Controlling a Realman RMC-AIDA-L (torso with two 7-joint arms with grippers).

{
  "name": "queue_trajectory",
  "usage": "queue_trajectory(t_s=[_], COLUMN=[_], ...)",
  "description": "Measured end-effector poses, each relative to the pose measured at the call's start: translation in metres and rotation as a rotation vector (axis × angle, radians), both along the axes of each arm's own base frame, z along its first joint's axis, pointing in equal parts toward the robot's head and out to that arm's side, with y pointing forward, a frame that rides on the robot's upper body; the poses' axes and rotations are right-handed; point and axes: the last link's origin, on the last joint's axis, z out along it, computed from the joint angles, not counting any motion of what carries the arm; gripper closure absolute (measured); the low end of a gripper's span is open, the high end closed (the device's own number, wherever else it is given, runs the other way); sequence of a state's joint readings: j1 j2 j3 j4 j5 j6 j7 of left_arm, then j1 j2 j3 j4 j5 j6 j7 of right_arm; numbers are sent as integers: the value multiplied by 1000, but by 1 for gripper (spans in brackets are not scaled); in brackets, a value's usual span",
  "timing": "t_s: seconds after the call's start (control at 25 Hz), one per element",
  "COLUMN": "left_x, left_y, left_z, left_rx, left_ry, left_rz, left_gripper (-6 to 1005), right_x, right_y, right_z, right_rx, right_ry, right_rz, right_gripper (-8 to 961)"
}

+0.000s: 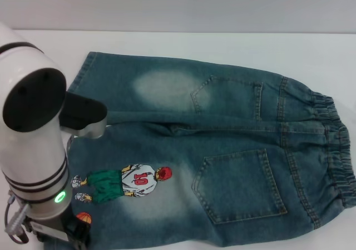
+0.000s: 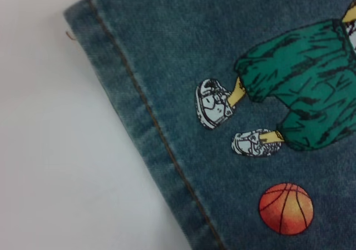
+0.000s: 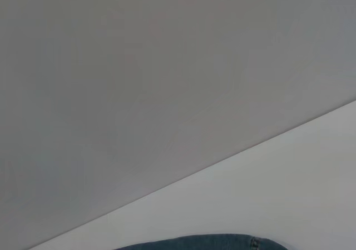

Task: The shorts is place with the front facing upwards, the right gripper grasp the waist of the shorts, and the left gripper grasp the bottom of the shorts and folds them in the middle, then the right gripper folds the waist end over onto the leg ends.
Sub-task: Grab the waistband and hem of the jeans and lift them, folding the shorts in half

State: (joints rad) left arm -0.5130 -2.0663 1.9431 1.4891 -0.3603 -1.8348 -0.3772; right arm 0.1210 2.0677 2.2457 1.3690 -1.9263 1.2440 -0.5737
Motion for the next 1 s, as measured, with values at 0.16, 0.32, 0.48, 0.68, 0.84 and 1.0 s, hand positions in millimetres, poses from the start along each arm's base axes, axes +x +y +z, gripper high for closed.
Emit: queue_trajectory(t_s=[0.16,0.32,0.48,0.68,0.84,1.0], left_x=[-1,1,0,0,1,8], left_y=[1,2,2,3,4,9], left_z=[1,2,2,3,3,4], left_rx=[1,2,0,-5,-4,2], left_ry=[-1,3,4,9,11,11], left_rz=[0,-6,-6,-11,-20,-41], left_gripper=[276,286,605,763,865,940], right_x=[1,2,2,2,2,1], right_y=[-1,-1,-1,0,0,0], right_z=[0,2,2,2,2,2], right_rx=[2,7,9,8,8,10], right_ry=[0,2,3,5,5,3], right_rz=[-3,-6,-7,-6,-6,-3], right_gripper=[203,203,203,202,202,202])
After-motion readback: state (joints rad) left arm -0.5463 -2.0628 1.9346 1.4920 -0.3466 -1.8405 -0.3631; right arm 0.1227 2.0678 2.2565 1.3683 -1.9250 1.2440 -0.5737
